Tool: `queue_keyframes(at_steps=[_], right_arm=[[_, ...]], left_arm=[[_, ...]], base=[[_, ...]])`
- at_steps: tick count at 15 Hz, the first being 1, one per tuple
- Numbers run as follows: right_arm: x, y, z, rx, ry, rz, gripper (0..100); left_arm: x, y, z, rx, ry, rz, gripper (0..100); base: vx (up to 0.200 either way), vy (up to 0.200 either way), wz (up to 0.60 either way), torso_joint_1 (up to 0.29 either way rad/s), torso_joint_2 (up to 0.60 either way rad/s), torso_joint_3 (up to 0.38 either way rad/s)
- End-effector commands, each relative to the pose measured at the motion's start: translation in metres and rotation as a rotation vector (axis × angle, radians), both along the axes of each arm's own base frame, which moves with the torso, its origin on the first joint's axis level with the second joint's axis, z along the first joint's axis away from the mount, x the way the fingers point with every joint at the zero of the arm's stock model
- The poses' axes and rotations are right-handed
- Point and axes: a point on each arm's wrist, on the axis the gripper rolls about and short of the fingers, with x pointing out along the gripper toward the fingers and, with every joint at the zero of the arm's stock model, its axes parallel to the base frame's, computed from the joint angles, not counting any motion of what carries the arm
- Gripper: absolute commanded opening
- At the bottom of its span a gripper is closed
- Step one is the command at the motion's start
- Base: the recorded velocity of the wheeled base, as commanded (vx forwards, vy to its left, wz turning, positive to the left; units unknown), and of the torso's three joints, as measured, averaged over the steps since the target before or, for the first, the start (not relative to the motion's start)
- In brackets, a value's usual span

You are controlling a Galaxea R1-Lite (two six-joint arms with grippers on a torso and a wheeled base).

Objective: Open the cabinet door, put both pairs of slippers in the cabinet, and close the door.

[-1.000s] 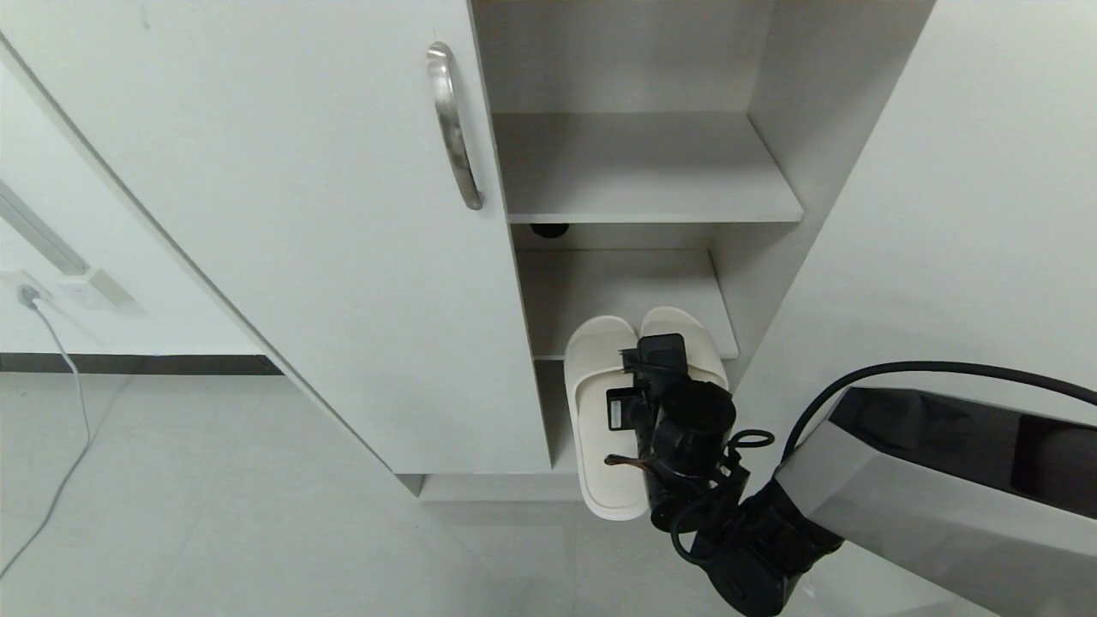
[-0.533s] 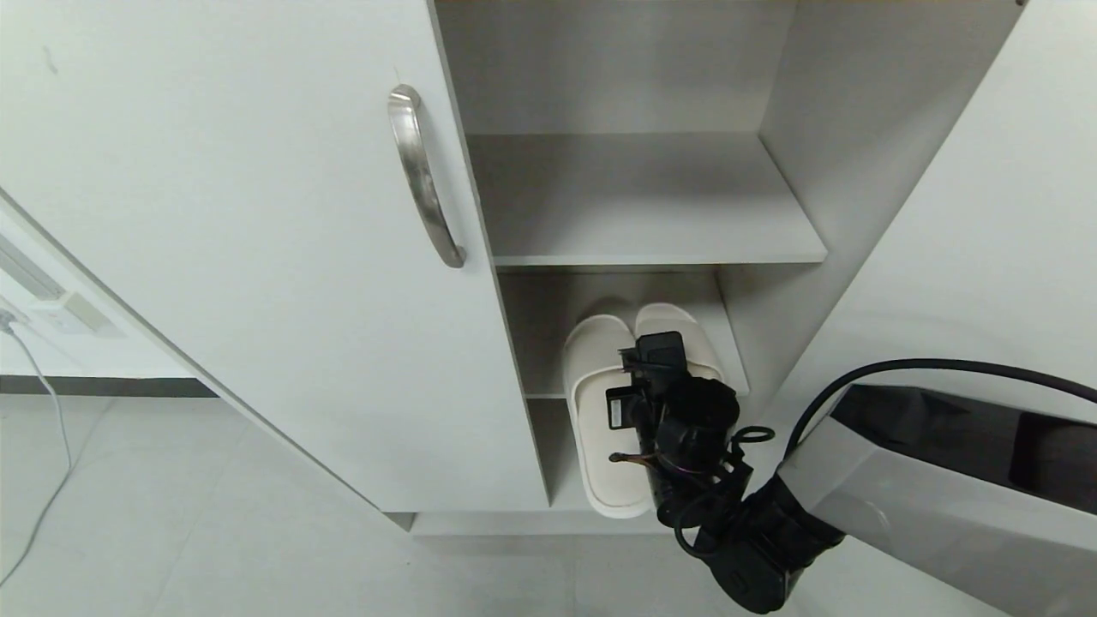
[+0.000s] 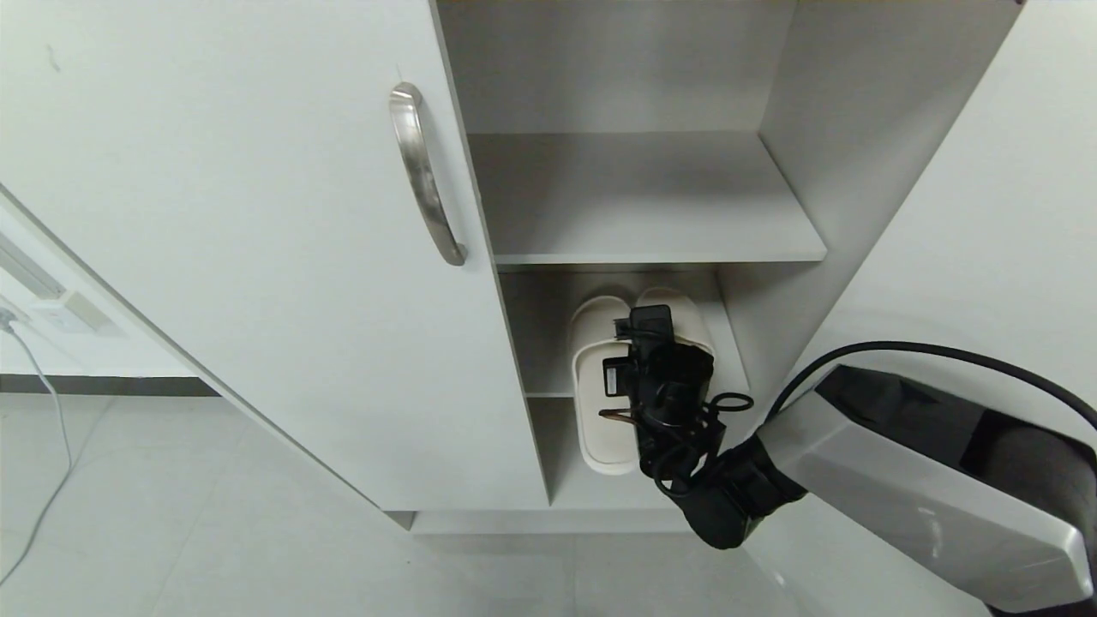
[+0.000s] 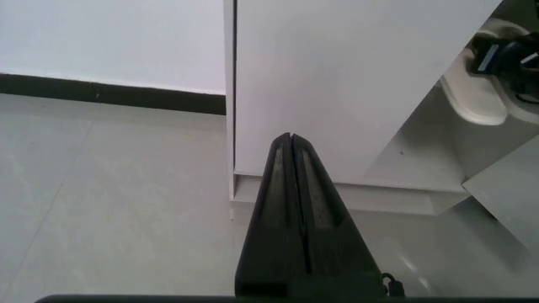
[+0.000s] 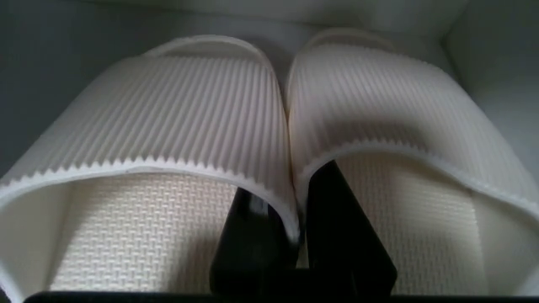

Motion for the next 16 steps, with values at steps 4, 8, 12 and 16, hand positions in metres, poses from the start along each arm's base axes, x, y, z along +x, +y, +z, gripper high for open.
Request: queue_keyframes(at_steps=[4,8,12,16], right_arm=[[0.04,0.001,0.009,0.018,-0.022,-0.05,0],[0.056,0.003,0.021,0.022,-0.023,-0.065,0],[0.064,0.0,0.032,0.034,-0.039,-0.074,0],[0.066,0.0,0.037,0.026,-0.044,-0.034,0]], left_arm=[[0.0,0.0,0.0,0.0,0.002,0.002,0],[0.0,0.0,0.0,0.0,0.0,0.002,0],[0.0,0.0,0.0,0.001,0.004,0.002,0],[0.0,0.0,0.0,0.001,0.002,0.002,0]], base=[[0.0,0.0,0.0,0.0,0.0,0.0],[0.0,0.0,0.0,0.0,0.0,0.0],[0.0,0.0,0.0,0.0,0.0,0.0],[0.0,0.0,0.0,0.0,0.0,0.0]])
